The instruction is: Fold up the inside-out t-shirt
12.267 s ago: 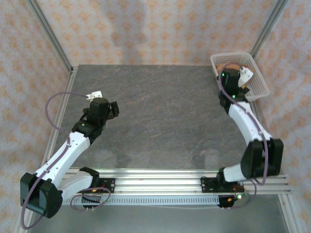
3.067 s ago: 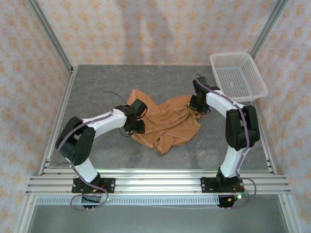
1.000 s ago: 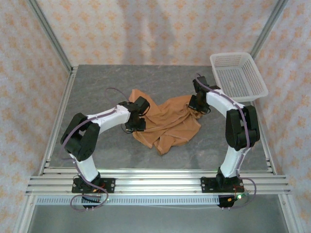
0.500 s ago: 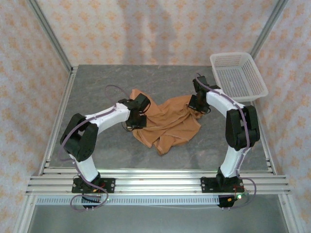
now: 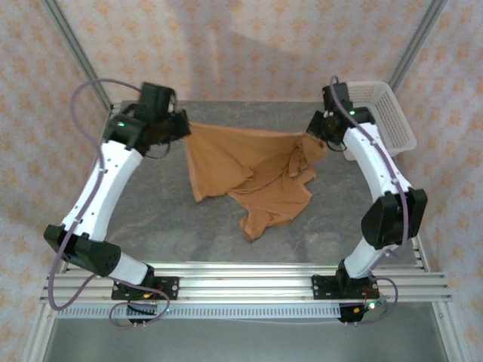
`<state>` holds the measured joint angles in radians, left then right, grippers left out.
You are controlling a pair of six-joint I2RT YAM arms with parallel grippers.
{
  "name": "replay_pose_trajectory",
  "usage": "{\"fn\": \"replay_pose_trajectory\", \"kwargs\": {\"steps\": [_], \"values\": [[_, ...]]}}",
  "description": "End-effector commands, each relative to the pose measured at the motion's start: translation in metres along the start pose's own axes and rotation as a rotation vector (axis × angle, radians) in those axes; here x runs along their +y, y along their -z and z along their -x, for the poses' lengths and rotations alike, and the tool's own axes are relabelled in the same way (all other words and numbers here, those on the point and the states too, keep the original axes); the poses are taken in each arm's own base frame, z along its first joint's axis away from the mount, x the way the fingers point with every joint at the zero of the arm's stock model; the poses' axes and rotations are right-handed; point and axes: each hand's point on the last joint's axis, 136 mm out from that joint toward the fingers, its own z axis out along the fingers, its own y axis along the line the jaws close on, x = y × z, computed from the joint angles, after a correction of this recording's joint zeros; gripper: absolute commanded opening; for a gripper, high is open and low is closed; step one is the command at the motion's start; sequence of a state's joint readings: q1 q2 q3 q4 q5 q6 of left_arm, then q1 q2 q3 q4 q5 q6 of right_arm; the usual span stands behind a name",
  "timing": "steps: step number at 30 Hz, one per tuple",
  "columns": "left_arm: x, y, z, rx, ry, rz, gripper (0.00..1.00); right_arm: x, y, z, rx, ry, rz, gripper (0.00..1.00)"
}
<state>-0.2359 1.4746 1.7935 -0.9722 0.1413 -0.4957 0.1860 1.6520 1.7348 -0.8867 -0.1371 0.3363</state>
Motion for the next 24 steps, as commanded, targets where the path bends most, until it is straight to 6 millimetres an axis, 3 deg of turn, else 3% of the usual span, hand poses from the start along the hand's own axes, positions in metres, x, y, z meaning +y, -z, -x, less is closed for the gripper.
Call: {"fn": "replay_pose_trajectory", "kwargs": {"steps": [1,5,9,14,19,22,24], "values": [[0.007,0.052,0.038,-0.099,0.04,-0.028,0.0,0.006,0.094,0.04,-0.169,0.018,0.038,0.0],[0.017,0.109,0.089,-0.281,0.12,-0.068,0.0,0.016,0.177,0.072,-0.33,0.014,0.106,0.0],[0.01,0.157,0.106,-0.387,0.145,-0.15,0.0,0.041,0.241,0.078,-0.435,0.011,0.311,0.0],[-0.004,0.213,0.1,-0.496,0.142,-0.267,0.0,0.062,0.316,0.062,-0.526,0.022,0.579,0.0],[-0.004,0.275,0.085,-0.623,0.114,-0.309,0.0,0.052,0.383,0.039,-0.64,0.023,0.704,0.0],[-0.004,0.299,0.08,-0.668,0.107,-0.322,0.0,0.047,0.409,0.032,-0.685,0.021,0.743,0.0],[-0.004,0.302,0.079,-0.676,0.105,-0.328,0.0,0.046,0.417,0.032,-0.702,0.023,0.755,0.0]]}}
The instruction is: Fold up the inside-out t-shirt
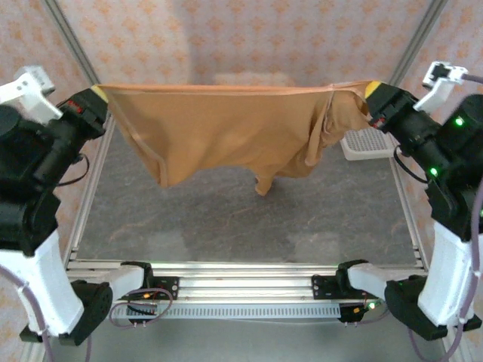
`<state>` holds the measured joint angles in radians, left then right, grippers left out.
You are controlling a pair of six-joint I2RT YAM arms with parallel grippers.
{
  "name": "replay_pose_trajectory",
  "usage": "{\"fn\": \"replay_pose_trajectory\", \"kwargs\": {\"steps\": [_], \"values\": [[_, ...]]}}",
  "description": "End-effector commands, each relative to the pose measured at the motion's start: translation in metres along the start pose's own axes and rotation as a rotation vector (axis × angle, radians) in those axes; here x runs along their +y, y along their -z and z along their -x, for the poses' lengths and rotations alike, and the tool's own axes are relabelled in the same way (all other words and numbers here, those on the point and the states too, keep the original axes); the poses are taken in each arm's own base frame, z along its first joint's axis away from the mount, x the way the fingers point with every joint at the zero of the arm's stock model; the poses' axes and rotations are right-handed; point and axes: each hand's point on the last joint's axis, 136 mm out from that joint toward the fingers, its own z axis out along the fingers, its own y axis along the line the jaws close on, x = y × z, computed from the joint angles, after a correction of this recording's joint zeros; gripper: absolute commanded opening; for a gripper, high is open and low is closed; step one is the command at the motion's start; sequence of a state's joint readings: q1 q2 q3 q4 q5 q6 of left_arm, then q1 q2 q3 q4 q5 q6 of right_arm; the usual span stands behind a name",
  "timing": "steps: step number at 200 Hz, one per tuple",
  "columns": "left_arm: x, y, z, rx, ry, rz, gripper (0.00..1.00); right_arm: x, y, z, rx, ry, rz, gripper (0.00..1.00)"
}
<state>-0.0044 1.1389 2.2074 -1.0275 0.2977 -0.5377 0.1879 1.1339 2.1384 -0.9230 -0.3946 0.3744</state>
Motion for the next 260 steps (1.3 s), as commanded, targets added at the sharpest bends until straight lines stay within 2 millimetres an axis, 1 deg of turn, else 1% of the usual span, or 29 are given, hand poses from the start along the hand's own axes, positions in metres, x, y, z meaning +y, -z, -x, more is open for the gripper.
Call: {"fn": "replay_pose_trajectory", "kwargs": {"steps": [1,13,26,29,43,60,82,103,108,112,113,118,120,121,129,134,140,152,165,173,180,184,198,212,225,232,247,254,260], "values": [[-0.003,0.004,0.014,-0.057,-0.023,-0.004,0.0,0.021,0.017,0.025,-0.097,0.005,0.069,0.0],[0.0,-0.007,0.011,-0.041,-0.03,0.007,0.0,0.017,0.009,0.027,-0.103,0.013,0.049,0.0],[0.01,-0.029,0.002,-0.003,-0.026,0.028,0.0,0.008,-0.007,0.028,-0.098,0.023,0.014,0.0],[0.012,-0.036,-0.001,0.007,-0.025,0.033,0.0,0.0,-0.023,0.025,-0.076,0.023,-0.01,0.0],[0.031,-0.072,-0.02,0.072,-0.014,0.071,0.0,-0.021,-0.058,0.015,-0.032,0.027,-0.071,0.0],[0.061,-0.124,-0.055,0.177,0.002,0.131,0.0,-0.056,-0.109,-0.005,0.035,0.025,-0.16,0.0],[0.109,-0.191,-0.109,0.325,0.009,0.222,0.0,-0.107,-0.179,-0.045,0.137,0.014,-0.253,0.0],[0.159,-0.246,-0.165,0.471,0.012,0.323,0.0,-0.158,-0.25,-0.096,0.249,-0.028,-0.319,0.0],[0.172,-0.259,-0.178,0.501,0.014,0.351,0.0,-0.171,-0.268,-0.109,0.275,-0.05,-0.334,0.06],[0.181,-0.268,-0.187,0.524,0.011,0.374,0.0,-0.181,-0.282,-0.12,0.296,-0.066,-0.347,0.17],[0.184,-0.27,-0.189,0.529,0.009,0.381,0.0,-0.185,-0.289,-0.125,0.308,-0.072,-0.35,0.23],[0.198,-0.279,-0.199,0.555,0.004,0.425,0.01,-0.193,-0.302,-0.135,0.334,-0.089,-0.355,0.33],[0.201,-0.282,-0.2,0.559,0.002,0.441,0.07,-0.2,-0.312,-0.143,0.355,-0.103,-0.367,0.41],[0.204,-0.284,-0.203,0.568,0.003,0.449,0.1,-0.2,-0.312,-0.143,0.355,-0.103,-0.367,0.41],[0.228,-0.293,-0.214,0.599,-0.012,0.546,0.34,-0.22,-0.335,-0.164,0.411,-0.132,-0.414,0.62],[0.245,-0.3,-0.228,0.634,-0.019,0.606,0.46,-0.226,-0.341,-0.172,0.442,-0.143,-0.435,0.66],[0.257,-0.302,-0.235,0.66,-0.023,0.658,0.56,-0.238,-0.348,-0.185,0.484,-0.163,-0.478,0.7],[0.268,-0.299,-0.248,0.699,-0.025,0.714,0.61,-0.248,-0.35,-0.2,0.527,-0.183,-0.516,0.73],[0.262,-0.291,-0.26,0.715,-0.044,0.698,0.62,-0.254,-0.342,-0.218,0.593,-0.187,-0.555,0.74],[0.248,-0.287,-0.269,0.722,-0.053,0.647,0.62,-0.256,-0.332,-0.232,0.647,-0.155,-0.596,0.74],[0.239,-0.285,-0.288,0.754,-0.052,0.601,0.63,-0.258,-0.324,-0.243,0.684,-0.133,-0.628,0.74],[0.224,-0.28,-0.287,0.747,-0.053,0.554,0.62,-0.256,-0.317,-0.252,0.714,-0.112,-0.639,0.74],[0.195,-0.27,-0.318,0.802,-0.063,0.456,0.62,-0.251,-0.298,-0.275,0.77,-0.078,-0.65,0.74],[0.174,-0.261,-0.356,0.864,-0.081,0.38,0.62,-0.248,-0.274,-0.302,0.804,-0.067,-0.643,0.73],[0.161,-0.256,-0.391,0.92,-0.074,0.319,0.62,-0.243,-0.24,-0.316,0.81,-0.075,-0.649,0.71],[0.158,-0.255,-0.41,0.951,-0.063,0.297,0.62,-0.246,-0.219,-0.334,0.838,-0.096,-0.66,0.7],[0.163,-0.255,-0.447,1.026,-0.055,0.292,0.6,-0.252,-0.181,-0.362,0.863,-0.125,-0.685,0.67],[0.168,-0.255,-0.458,1.05,-0.049,0.302,0.59,-0.256,-0.161,-0.375,0.865,-0.132,-0.703,0.66],[0.18,-0.257,-0.477,1.091,-0.043,0.328,0.58,-0.263,-0.147,-0.385,0.871,-0.14,-0.728,0.66]]}}
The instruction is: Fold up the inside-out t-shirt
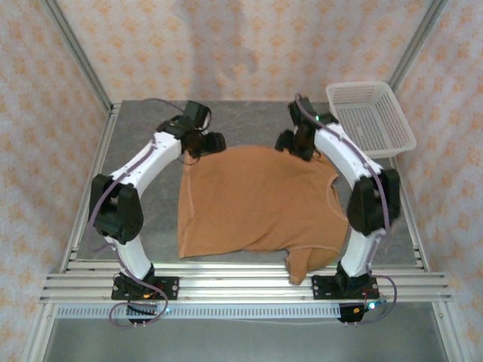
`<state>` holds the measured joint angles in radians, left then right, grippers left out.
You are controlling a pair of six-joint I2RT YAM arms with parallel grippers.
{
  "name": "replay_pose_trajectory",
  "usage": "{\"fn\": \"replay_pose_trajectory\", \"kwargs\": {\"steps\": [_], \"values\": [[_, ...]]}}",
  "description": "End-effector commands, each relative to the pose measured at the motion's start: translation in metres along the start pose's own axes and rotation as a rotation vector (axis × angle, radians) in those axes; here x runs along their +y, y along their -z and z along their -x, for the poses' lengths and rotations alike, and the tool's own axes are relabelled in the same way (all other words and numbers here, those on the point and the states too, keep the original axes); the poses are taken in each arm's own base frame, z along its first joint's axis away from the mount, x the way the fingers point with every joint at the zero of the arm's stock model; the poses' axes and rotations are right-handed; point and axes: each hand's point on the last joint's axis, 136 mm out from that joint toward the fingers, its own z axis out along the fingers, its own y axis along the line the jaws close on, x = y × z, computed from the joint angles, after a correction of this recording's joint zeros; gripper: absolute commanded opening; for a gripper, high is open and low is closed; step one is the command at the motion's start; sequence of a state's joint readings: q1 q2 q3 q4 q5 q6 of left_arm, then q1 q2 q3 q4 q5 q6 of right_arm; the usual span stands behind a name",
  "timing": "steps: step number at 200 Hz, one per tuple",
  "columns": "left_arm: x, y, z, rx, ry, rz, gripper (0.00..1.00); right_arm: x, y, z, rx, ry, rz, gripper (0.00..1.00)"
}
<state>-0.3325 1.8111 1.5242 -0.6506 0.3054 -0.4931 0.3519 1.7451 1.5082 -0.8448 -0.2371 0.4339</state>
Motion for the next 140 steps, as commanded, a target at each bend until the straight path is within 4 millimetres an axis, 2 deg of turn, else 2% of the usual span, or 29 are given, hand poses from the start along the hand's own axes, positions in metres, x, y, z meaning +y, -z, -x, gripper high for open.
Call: {"fn": "replay_pose_trajectory", "kwargs": {"steps": [1,16,32,50,71,91,109,115,118,140], "values": [[0.02,-0.064,-0.023,0.116,0.039,0.011,0.58,-0.032,-0.008,-0.029,-0.055,-0.074,-0.02,0.66],[0.033,-0.087,-0.03,0.161,0.052,0.056,0.57,-0.057,-0.023,-0.056,-0.034,-0.116,-0.056,0.66],[0.053,-0.102,-0.034,0.195,0.075,0.108,0.57,-0.077,-0.043,-0.068,-0.012,-0.151,-0.092,0.66],[0.081,-0.109,-0.034,0.209,0.135,0.148,0.56,-0.089,-0.066,-0.063,0.017,-0.174,-0.129,0.66],[0.119,-0.107,-0.034,0.205,0.229,0.173,0.57,-0.087,-0.097,-0.042,0.058,-0.183,-0.153,0.66],[0.147,-0.101,-0.04,0.2,0.283,0.191,0.57,-0.07,-0.13,-0.015,0.09,-0.184,-0.146,0.66],[0.163,-0.092,-0.051,0.206,0.297,0.224,0.57,-0.038,-0.161,0.026,0.088,-0.176,-0.101,0.66],[0.168,-0.089,-0.057,0.209,0.298,0.236,0.57,-0.032,-0.167,0.033,0.094,-0.176,-0.095,0.66],[0.169,-0.088,-0.06,0.212,0.3,0.242,0.57,-0.021,-0.173,0.044,0.09,-0.173,-0.075,0.66],[0.171,-0.081,-0.089,0.212,0.367,0.223,0.57,0.039,-0.2,0.089,0.076,-0.142,0.026,0.65]]}}
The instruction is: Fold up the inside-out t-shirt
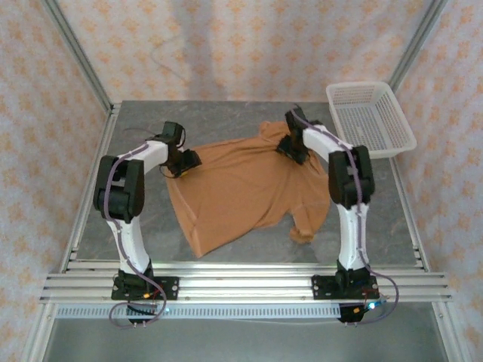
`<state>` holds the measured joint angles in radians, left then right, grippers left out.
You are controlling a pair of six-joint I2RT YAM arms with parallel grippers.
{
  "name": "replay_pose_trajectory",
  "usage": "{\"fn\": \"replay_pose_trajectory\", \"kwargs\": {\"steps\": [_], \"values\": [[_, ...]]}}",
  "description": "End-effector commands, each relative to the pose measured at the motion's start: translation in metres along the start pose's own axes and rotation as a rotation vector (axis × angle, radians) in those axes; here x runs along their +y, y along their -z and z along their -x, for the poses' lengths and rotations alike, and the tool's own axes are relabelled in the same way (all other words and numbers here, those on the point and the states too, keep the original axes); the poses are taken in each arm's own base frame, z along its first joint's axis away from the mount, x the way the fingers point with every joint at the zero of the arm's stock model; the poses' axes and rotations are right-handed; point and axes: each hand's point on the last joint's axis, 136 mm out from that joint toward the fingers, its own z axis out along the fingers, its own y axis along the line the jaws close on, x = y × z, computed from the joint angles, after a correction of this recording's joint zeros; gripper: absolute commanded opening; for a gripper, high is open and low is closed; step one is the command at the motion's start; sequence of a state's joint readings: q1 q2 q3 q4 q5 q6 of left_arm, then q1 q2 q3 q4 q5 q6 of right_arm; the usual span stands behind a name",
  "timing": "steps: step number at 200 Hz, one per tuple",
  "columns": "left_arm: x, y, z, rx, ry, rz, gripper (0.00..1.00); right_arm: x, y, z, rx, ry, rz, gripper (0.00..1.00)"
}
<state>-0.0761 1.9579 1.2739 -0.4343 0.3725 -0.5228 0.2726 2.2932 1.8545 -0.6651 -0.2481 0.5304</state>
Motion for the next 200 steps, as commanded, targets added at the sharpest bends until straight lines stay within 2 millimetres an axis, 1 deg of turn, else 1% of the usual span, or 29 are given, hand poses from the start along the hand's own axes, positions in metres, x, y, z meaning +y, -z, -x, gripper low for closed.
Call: {"fn": "replay_pose_trajectory", "kwargs": {"steps": [1,4,7,12,14,17,24,31,33,37,42,48,56,63,71,78,89,93,95,99,108,124,125,134,135,142,155,180,200], "values": [[0.045,-0.014,-0.059,0.108,0.084,0.118,0.57,0.046,-0.046,0.006,0.072,0.033,0.06,0.65],[0.048,-0.017,-0.067,0.119,0.098,0.118,0.56,0.057,-0.05,0.01,0.066,0.038,0.08,0.65],[0.044,-0.012,-0.07,0.103,0.106,0.092,0.56,0.069,-0.052,0.013,0.06,0.044,0.107,0.65],[0.042,-0.011,-0.08,0.103,0.122,0.072,0.56,0.088,-0.053,0.02,0.039,0.047,0.156,0.66],[0.042,-0.011,-0.085,0.106,0.128,0.066,0.56,0.093,-0.056,0.02,0.043,0.046,0.172,0.66],[0.04,-0.011,-0.093,0.105,0.129,0.06,0.56,0.107,-0.053,0.025,0.024,0.048,0.217,0.66],[0.035,-0.01,-0.112,0.109,0.123,0.057,0.56,0.135,-0.048,0.031,-0.002,0.039,0.317,0.67],[0.025,-0.008,-0.13,0.108,0.099,0.048,0.57,0.157,-0.041,0.037,-0.019,0.01,0.409,0.68],[0.022,-0.007,-0.136,0.108,0.091,0.048,0.57,0.16,-0.04,0.039,-0.021,0.006,0.424,0.68],[0.013,-0.006,-0.146,0.107,0.074,0.037,0.57,0.174,-0.034,0.042,-0.027,-0.012,0.49,0.69],[0.002,-0.004,-0.159,0.11,0.049,0.02,0.57,0.185,-0.026,0.045,-0.033,-0.026,0.543,0.7],[-0.012,-0.002,-0.173,0.116,0.021,-0.007,0.57,0.194,-0.016,0.048,-0.043,-0.029,0.584,0.71],[-0.032,0.003,-0.189,0.123,-0.024,-0.038,0.57,0.2,0.0,0.049,-0.052,-0.014,0.611,0.71],[-0.044,0.009,-0.197,0.119,-0.061,-0.043,0.57,0.202,0.013,0.049,-0.057,0.009,0.614,0.71],[-0.053,0.019,-0.198,0.099,-0.095,-0.038,0.57,0.196,0.03,0.048,-0.057,0.048,0.583,0.72],[-0.058,0.029,-0.193,0.077,-0.116,-0.036,0.57,0.187,0.044,0.048,-0.061,0.077,0.546,0.72],[-0.063,0.046,-0.179,0.027,-0.148,-0.016,0.57,0.167,0.059,0.048,-0.061,0.101,0.471,0.72],[-0.064,0.053,-0.172,0.004,-0.163,-0.009,0.57,0.156,0.066,0.047,-0.058,0.11,0.433,0.72],[-0.066,0.056,-0.169,-0.008,-0.171,-0.005,0.57,0.151,0.066,0.045,-0.052,0.112,0.415,0.72],[-0.068,0.062,-0.163,-0.026,-0.189,-0.003,0.57,0.145,0.071,0.044,-0.052,0.118,0.397,0.72],[-0.074,0.072,-0.149,-0.052,-0.216,-0.003,0.57,0.123,0.081,0.038,-0.048,0.134,0.329,0.72],[-0.08,0.079,-0.125,-0.059,-0.216,-0.015,0.57,0.093,0.091,0.022,-0.043,0.16,0.248,0.71],[-0.08,0.079,-0.123,-0.058,-0.214,-0.016,0.57,0.093,0.093,0.022,-0.048,0.162,0.25,0.71],[-0.08,0.079,-0.108,-0.053,-0.187,-0.035,0.57,0.078,0.094,0.009,-0.031,0.161,0.23,0.7],[-0.08,0.078,-0.106,-0.053,-0.184,-0.038,0.56,0.079,0.096,0.009,-0.037,0.162,0.237,0.7],[-0.08,0.076,-0.094,-0.05,-0.161,-0.051,0.56,0.07,0.095,-0.001,-0.026,0.154,0.234,0.69],[-0.071,0.068,-0.07,-0.052,-0.119,-0.037,0.55,0.059,0.093,-0.018,-0.007,0.135,0.242,0.66],[-0.043,0.05,-0.021,-0.073,-0.022,0.023,0.52,0.052,0.089,-0.057,0.031,0.134,0.257,0.6],[-0.016,0.04,0.018,-0.107,0.071,0.057,0.48,0.054,0.083,-0.088,0.066,0.162,0.259,0.59]]}}
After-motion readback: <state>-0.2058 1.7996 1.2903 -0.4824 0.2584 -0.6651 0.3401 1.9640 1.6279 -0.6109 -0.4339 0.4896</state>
